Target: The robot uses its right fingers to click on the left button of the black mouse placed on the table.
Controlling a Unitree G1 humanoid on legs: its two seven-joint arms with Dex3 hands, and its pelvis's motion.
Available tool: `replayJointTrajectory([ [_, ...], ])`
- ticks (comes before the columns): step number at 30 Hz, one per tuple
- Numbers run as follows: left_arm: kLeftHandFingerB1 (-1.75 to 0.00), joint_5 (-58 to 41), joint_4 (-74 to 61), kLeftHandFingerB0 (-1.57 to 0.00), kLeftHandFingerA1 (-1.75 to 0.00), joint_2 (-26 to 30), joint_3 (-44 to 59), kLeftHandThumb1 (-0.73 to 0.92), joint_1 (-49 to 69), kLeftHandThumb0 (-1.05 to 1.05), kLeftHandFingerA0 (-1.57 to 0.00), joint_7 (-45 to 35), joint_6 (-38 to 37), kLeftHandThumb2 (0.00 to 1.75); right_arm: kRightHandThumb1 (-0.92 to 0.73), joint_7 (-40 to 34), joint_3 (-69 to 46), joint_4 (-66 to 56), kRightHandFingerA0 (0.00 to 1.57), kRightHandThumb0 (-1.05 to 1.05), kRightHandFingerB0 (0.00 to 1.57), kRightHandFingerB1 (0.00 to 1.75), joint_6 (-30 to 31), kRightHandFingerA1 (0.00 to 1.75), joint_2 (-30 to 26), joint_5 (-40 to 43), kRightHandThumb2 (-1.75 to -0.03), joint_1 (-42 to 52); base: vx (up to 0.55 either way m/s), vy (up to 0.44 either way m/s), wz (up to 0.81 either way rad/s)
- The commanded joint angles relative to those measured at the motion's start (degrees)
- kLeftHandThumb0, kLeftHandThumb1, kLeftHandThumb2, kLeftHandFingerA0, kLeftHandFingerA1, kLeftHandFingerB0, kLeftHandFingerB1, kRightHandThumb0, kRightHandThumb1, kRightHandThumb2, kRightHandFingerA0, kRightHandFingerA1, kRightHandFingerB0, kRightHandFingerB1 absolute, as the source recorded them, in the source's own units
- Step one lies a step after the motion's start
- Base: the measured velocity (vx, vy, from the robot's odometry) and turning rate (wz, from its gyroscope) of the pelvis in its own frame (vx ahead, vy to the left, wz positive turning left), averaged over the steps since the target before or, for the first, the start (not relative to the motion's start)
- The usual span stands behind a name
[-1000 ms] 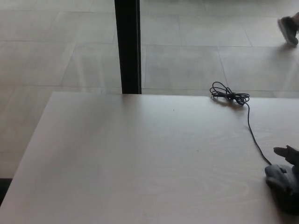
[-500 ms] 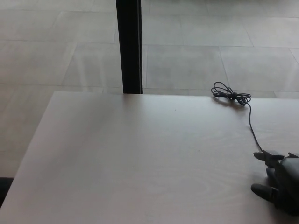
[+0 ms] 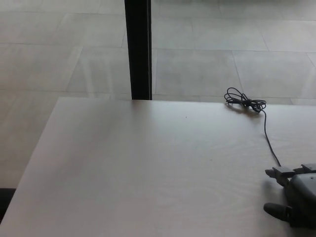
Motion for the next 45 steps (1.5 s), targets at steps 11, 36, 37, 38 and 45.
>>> replayJointTrajectory([
  [11, -0.45, -1.80, 0.22, -0.34, -0.80, 0.51, -0.17, 0.92, 0.86, -1.00, -0.41, -0.31, -1.26, 0.85, -0.92, -3.14, -5.93, 3.07, 0.26, -0.87, 0.31, 0.31, 2.09, 0.53, -1.46, -0.95, -0.69, 2.32, 0.00, 0.000, 0.00],
  [36, -0.53, -1.67, 0.47, -0.37, -0.88, 0.34, -1.84, 0.80, 1.45, -0.91, -0.61, 0.81, -1.70, 1.20, -0.92, -4.20, -14.60, 7.28, 0.42, -0.88, 0.37, 0.32, -5.45, 0.77, 1.17, 2.45, -0.69, 2.92, 0.00, 0.000, 0.00],
  [37, -0.51, -1.68, 0.20, -0.30, -1.02, 0.38, -2.06, 0.84, 1.52, -0.95, -0.73, 0.74, -1.51, 1.30, -0.76, -2.95, -13.49, 7.08, 0.32, -0.88, 0.22, 0.44, -3.67, 0.62, 1.32, 1.58, -1.18, 2.86, 0.00, 0.000, 0.00],
  [38, -0.53, -1.69, 0.19, -0.36, -0.87, 0.33, -2.16, 0.83, 1.48, -0.94, -0.57, 0.93, -1.63, 1.22, -0.92, -3.53, -12.99, 7.33, 0.28, -0.90, 0.34, 0.31, -4.28, 0.55, 1.10, 1.24, -0.69, 2.88, 0.00, 0.000, 0.00],
  [45, -0.42, -2.14, 0.37, -0.39, -1.11, 0.27, -2.45, 0.92, 1.53, -0.97, -0.76, 0.79, -1.43, 0.78, -0.92, -1.48, -10.37, 7.24, 0.17, -0.94, 0.23, 0.31, -3.66, 0.48, -0.02, 0.22, -0.72, 2.21, 0.00, 0.000, 0.00],
])
